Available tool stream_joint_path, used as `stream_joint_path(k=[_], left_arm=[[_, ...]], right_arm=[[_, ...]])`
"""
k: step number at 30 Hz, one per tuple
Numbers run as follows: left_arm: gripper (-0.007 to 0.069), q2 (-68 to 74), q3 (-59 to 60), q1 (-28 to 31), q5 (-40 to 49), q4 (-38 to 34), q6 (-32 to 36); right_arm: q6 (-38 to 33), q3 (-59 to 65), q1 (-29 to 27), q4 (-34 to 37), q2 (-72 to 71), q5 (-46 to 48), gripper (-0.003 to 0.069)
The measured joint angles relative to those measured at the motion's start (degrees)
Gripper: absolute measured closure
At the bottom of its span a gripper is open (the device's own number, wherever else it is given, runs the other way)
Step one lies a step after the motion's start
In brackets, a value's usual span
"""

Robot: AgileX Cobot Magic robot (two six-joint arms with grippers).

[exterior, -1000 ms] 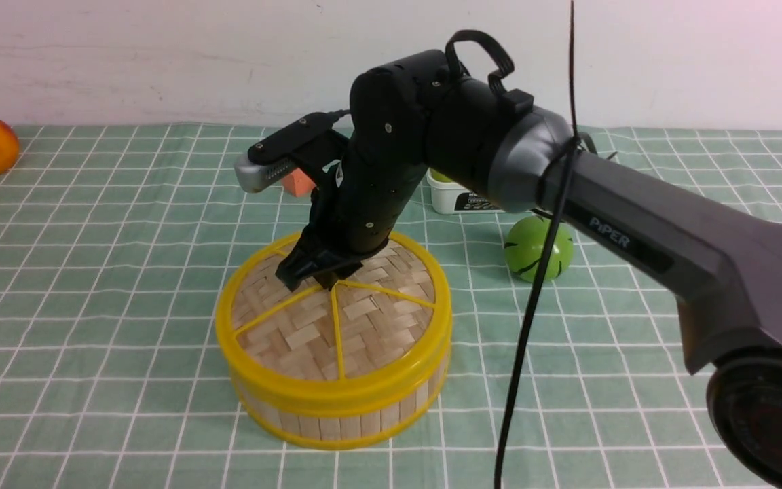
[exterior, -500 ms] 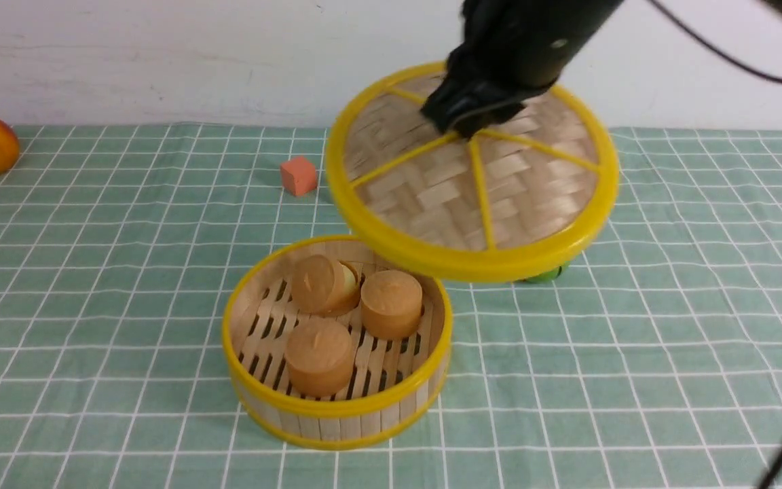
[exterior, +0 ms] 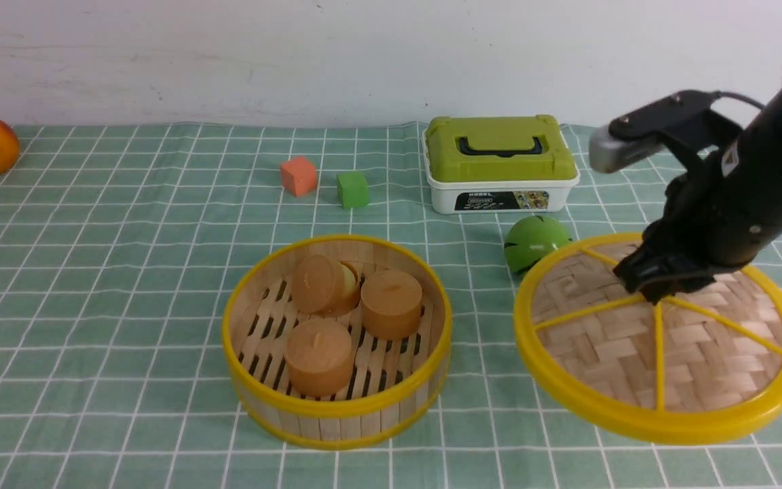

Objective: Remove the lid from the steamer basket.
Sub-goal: Use the right arm to place the steamer lid on the table

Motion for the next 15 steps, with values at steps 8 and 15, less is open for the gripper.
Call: stream_joint_path(k=[8,15], left_arm=[[0.0386,0.0,0.0,0.0,0.0,0.0,0.0],[0.0386,0.0,0.0,0.0,0.0,0.0,0.0]], right_arm=[[3.6,4.0,-0.6,0.3,8.5,-14.9,0.0582],[3.6,4.1,-0.6,0.3,13.5,-17.7,0.047]])
